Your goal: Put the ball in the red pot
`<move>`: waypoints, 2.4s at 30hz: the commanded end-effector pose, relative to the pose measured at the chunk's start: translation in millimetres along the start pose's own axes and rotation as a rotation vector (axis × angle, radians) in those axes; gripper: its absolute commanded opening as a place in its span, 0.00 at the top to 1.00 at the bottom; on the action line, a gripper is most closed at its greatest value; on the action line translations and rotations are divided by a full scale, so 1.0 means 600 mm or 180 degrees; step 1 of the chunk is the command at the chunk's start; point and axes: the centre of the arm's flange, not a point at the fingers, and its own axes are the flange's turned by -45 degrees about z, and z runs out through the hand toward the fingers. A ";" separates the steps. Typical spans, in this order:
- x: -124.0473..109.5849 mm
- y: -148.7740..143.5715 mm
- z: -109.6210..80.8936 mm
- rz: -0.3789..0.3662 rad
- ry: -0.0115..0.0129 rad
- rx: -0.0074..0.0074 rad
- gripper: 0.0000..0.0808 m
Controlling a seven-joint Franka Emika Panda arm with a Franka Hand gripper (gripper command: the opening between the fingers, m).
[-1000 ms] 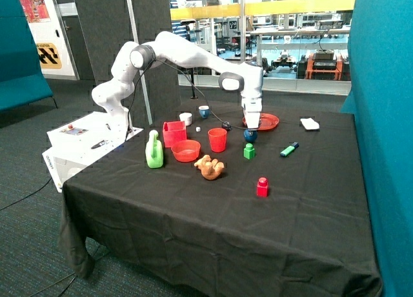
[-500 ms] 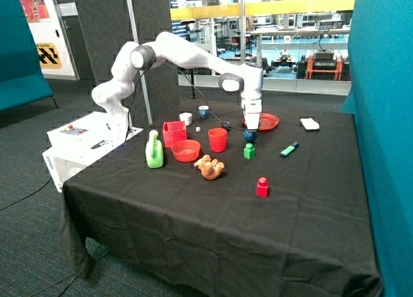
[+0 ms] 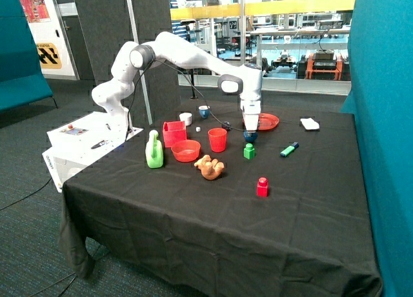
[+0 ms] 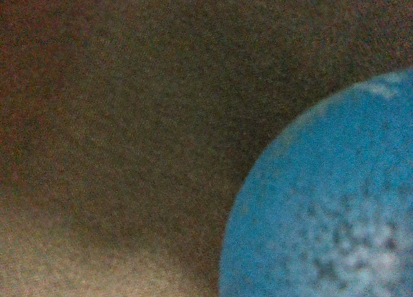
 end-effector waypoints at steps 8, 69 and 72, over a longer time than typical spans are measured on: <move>-0.008 -0.001 -0.001 -0.0021 0.00237 -0.00084 1.00; -0.142 -0.034 -0.192 -0.0151 0.00235 -0.00089 1.00; -0.156 -0.035 -0.202 -0.0130 0.00236 -0.00088 1.00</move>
